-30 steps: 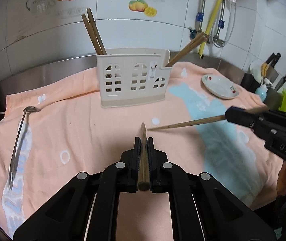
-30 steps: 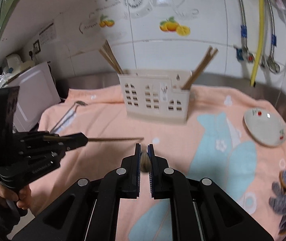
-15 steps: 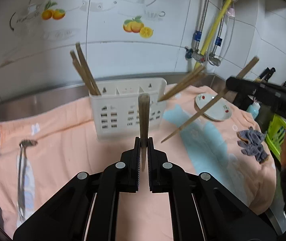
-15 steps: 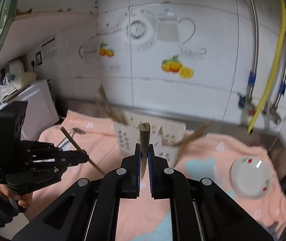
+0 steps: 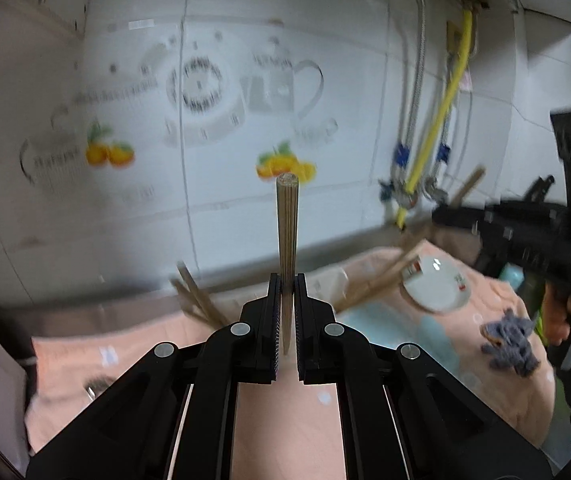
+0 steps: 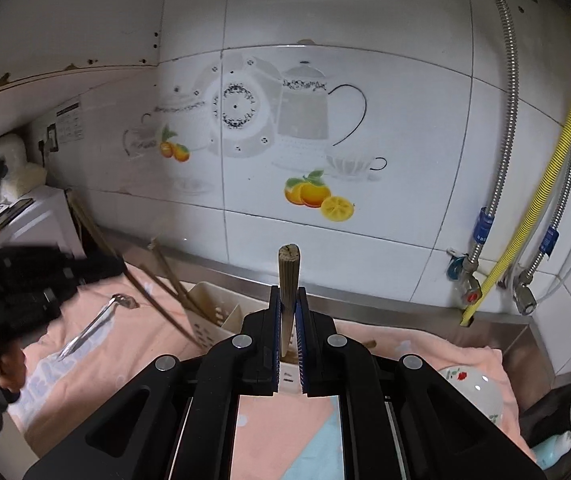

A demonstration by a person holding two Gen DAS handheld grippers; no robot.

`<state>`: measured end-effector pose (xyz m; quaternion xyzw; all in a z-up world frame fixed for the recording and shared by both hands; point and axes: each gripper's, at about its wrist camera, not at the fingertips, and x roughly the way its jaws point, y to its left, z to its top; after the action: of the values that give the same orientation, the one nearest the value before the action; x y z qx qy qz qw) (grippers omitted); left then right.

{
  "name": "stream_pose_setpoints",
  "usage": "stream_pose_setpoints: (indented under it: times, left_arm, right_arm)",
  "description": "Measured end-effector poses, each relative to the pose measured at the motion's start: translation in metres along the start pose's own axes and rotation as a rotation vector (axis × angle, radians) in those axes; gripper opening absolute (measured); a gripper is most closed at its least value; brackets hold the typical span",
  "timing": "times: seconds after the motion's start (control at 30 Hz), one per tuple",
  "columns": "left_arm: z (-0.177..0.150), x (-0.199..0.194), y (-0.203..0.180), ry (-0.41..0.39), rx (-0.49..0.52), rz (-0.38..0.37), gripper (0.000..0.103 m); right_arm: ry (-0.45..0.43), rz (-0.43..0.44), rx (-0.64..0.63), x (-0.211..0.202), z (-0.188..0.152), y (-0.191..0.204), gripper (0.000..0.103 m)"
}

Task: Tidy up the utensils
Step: 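Lift both held chopsticks upright and carry them over the white holder, then lower both chopsticks into the white holder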

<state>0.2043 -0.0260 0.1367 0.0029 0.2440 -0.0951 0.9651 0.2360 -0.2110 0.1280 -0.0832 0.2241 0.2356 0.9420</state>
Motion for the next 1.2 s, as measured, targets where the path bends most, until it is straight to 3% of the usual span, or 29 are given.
stream_pose_setpoints:
  times: [0.23, 0.53, 1.2]
  left_arm:
    - [0.029, 0.020, 0.019, -0.026, -0.015, 0.061, 0.005]
    - [0.006, 0.065, 0.042, 0.077, -0.097, 0.049, 0.005]
    - [-0.011, 0.084, 0.040, 0.142, -0.096, 0.028, 0.006]
  right_arm:
    - [0.037, 0.006, 0.012, 0.030, 0.004, -0.007, 0.007]
    - [0.081, 0.016, 0.011, 0.053, -0.005, -0.007, 0.007]
    - [0.144, 0.014, 0.003, 0.078, -0.021, -0.003, 0.007]
